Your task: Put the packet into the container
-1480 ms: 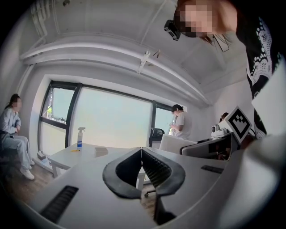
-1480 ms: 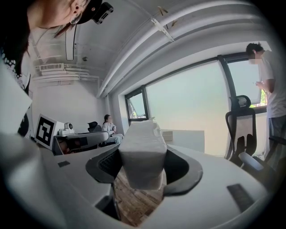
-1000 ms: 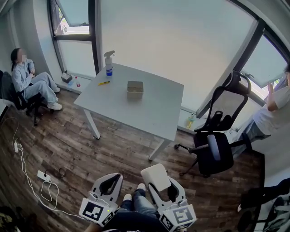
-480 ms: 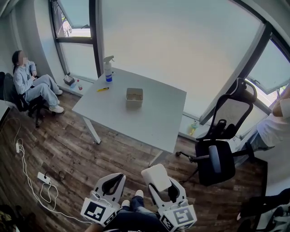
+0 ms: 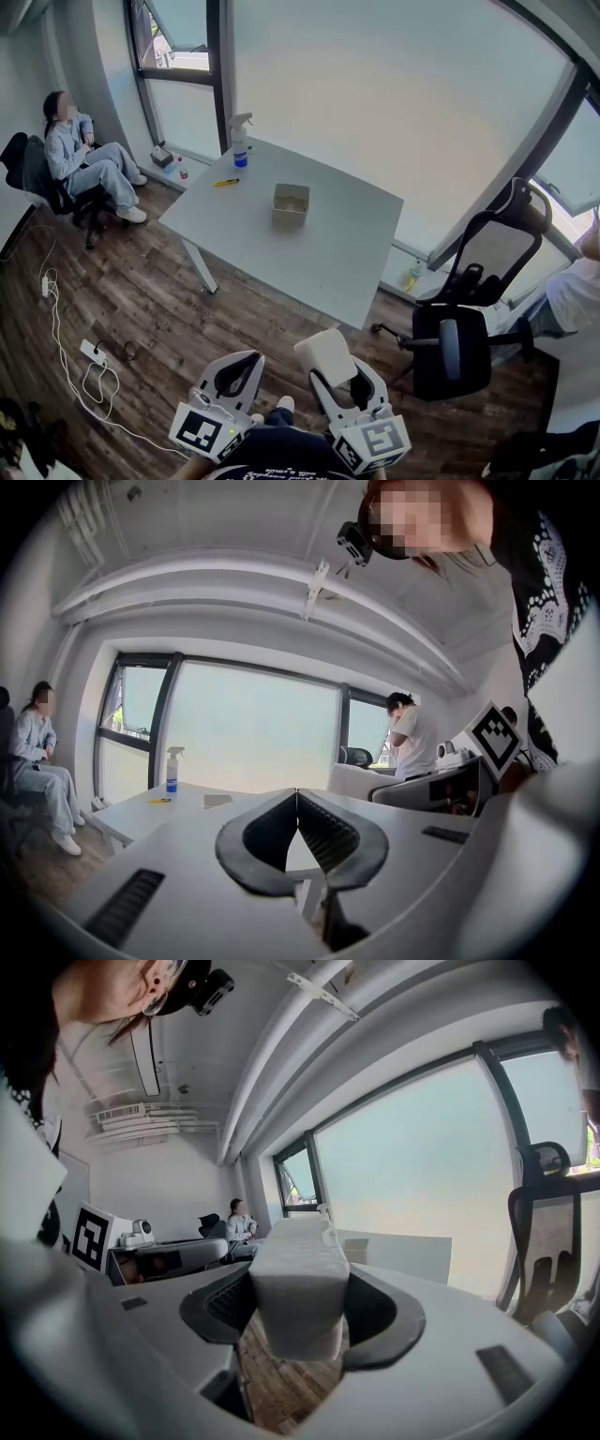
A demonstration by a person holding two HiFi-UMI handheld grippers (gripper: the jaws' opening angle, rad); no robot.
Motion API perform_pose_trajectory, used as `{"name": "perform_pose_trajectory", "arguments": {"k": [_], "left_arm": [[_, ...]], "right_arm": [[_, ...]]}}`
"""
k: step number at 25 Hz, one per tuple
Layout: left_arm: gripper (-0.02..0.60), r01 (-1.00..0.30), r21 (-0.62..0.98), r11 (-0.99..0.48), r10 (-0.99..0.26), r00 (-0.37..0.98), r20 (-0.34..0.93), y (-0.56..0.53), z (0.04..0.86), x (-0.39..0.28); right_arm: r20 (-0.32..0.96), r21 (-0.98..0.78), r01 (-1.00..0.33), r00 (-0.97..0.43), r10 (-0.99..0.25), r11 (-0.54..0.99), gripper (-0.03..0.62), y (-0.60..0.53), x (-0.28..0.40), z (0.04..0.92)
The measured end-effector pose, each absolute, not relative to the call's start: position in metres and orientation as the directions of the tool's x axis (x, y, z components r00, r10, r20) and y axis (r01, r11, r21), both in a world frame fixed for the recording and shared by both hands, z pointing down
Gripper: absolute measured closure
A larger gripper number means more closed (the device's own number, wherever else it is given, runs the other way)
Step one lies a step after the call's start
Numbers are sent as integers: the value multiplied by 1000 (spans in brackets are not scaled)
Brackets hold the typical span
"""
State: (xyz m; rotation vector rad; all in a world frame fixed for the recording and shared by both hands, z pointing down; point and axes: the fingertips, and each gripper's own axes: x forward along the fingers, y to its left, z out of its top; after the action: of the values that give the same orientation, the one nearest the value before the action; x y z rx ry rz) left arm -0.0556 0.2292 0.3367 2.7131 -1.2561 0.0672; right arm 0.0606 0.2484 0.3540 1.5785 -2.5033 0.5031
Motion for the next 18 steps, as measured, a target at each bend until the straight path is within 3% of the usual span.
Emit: {"name": "perform_pose_trajectory", "arguments": {"k": [18], "left_arm": [[573, -774, 137, -619, -772, 631, 77, 222, 334, -28]], "right_arm": [[275, -216, -897, -434, -858, 385, 321, 244, 90, 355]]}}
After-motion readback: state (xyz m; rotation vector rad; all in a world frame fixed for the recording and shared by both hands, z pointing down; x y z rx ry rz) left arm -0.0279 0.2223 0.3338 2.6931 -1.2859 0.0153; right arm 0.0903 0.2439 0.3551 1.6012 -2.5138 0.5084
